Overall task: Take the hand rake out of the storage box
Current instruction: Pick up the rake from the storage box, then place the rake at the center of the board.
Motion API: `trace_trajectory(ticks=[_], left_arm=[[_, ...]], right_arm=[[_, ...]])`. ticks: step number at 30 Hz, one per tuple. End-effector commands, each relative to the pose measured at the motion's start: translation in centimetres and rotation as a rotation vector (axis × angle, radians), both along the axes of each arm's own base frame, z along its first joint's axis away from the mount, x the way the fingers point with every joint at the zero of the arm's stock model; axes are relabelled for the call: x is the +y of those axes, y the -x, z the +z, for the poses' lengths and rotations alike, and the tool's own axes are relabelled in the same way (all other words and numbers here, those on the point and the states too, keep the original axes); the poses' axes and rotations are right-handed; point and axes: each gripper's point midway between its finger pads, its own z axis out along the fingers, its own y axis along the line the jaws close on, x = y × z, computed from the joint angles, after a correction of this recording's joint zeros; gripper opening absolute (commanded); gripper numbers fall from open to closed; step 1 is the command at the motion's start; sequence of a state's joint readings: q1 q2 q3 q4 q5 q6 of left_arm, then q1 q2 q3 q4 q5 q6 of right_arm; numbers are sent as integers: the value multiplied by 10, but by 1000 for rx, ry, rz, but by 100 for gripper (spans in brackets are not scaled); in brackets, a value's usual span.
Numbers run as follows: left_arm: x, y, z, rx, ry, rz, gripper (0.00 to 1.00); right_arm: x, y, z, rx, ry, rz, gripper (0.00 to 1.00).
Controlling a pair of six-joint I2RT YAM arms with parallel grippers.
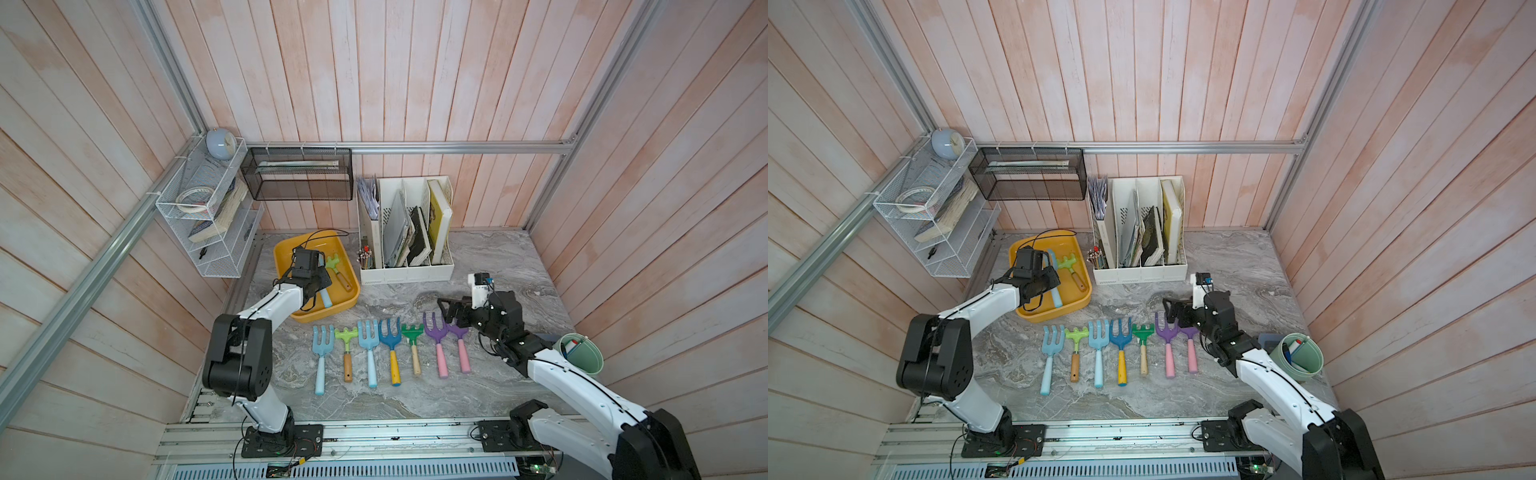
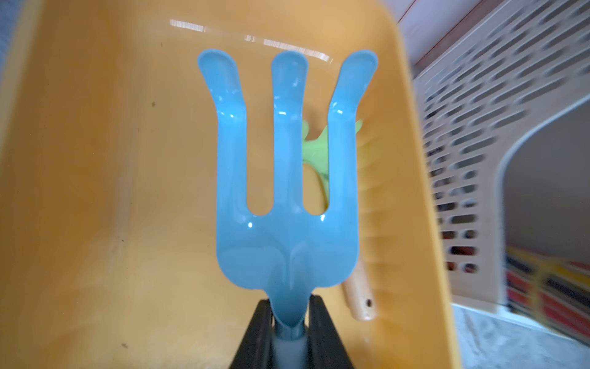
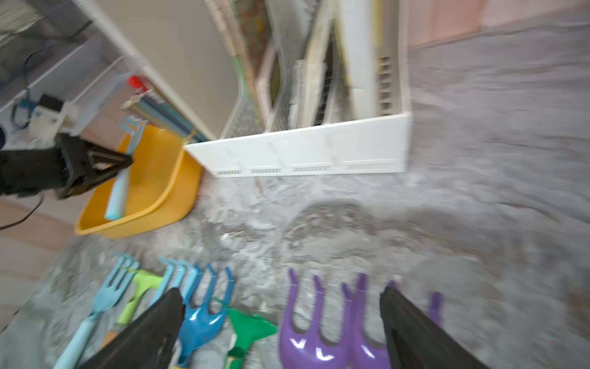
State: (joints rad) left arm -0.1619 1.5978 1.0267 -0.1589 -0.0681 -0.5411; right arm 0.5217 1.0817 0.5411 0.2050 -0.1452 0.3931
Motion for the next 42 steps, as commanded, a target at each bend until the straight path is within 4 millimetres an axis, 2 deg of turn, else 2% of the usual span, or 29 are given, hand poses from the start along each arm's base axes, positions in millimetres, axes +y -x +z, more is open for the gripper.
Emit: trace_trajectory(ticks=[1,4,7,10,13,18,23,26,30,33,36,38,39,42], left_arm=[[-26,6,52,-188,98,-54,0],[-50,24,86,-297,171,-119,0],[-74,44,108,-372,215,-175,0],[-92,61,120,-425,262,-215,0],[-105,73,126,-464,318,-249,0],[-122,86,133,-482,373,-311,0],[-130,94,137,-493,420,-342,0],[-132,97,137,-489,429,-349,0],[-131,98,135,-483,429,-348,3],[-132,100,136,-496,421,-360,4],[-129,102,138,-517,422,-353,12],[-130,102,139,-516,425,-360,24],[-131,102,139,-514,426,-364,29],[-131,102,141,-520,426,-366,56]], right_arm=[[70,8,46,-131,-98,202,96],[118,16,54,-136,-126,338,90],[156,23,57,-126,-111,425,82],[180,28,53,-122,-71,452,79],[195,32,47,-118,-37,454,77],[208,32,40,-74,-48,453,67],[215,30,30,-43,-25,439,64],[217,25,23,-18,-6,417,53],[216,18,20,3,7,379,33],[216,18,18,8,8,376,13],[216,16,17,11,7,368,6],[213,14,16,15,14,348,0],[211,13,16,18,18,338,0],[202,10,13,31,20,304,0]])
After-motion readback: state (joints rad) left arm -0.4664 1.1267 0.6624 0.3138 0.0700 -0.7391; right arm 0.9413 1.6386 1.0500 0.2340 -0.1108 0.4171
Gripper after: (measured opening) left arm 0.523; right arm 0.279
